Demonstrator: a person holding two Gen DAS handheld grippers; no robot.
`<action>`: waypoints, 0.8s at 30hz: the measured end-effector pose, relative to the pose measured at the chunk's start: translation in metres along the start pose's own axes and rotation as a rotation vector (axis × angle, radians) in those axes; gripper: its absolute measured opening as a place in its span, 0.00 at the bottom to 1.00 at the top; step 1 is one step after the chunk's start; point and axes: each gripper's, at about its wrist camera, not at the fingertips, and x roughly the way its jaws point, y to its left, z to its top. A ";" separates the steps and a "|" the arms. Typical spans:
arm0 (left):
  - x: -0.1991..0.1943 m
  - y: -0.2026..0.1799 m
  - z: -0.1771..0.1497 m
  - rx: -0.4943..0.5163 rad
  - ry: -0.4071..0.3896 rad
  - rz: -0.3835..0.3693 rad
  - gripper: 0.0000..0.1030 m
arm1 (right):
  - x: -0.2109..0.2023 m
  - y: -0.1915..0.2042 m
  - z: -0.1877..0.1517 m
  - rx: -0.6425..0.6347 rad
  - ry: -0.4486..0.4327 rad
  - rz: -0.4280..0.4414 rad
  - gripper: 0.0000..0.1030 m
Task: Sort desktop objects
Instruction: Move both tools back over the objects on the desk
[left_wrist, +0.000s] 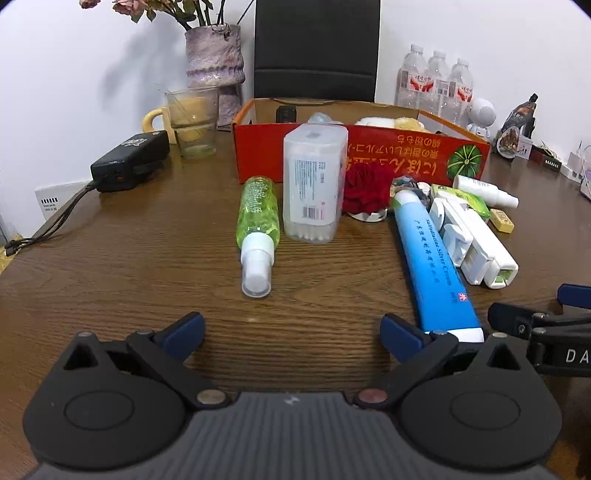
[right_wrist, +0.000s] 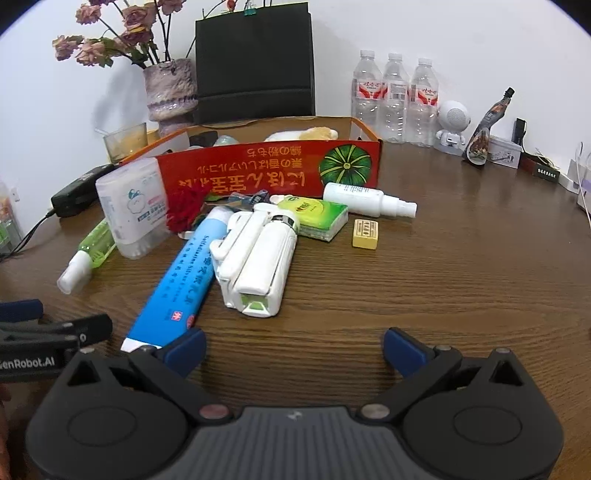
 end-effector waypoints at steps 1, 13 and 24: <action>0.000 0.000 0.000 0.001 0.001 -0.001 1.00 | 0.000 0.001 0.000 -0.009 0.003 -0.003 1.00; 0.000 -0.003 -0.001 0.016 0.001 -0.020 1.00 | 0.001 0.006 0.000 -0.034 0.012 -0.012 1.00; 0.000 -0.005 -0.001 0.029 0.001 -0.036 1.00 | 0.001 0.006 0.000 -0.034 0.012 -0.013 1.00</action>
